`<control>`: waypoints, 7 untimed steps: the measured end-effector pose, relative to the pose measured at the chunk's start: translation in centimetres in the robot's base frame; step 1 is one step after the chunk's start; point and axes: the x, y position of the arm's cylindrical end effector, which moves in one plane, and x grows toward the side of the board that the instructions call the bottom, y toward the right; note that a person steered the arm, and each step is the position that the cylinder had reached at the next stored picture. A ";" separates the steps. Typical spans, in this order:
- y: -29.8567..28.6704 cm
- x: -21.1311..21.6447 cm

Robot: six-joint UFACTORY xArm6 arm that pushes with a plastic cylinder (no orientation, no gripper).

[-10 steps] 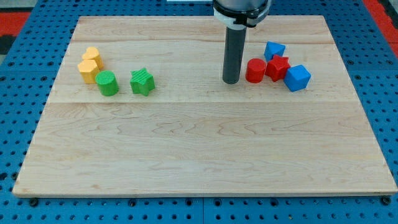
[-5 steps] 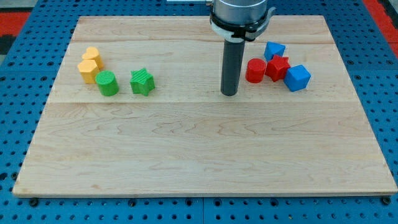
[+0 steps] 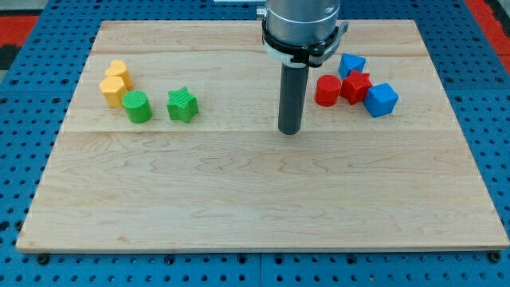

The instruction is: Slide your arm to the center

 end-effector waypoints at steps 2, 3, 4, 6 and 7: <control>0.0 -0.6; -0.3 -1.0; -0.4 -1.0; -1.2 -1.0; -2.4 -1.0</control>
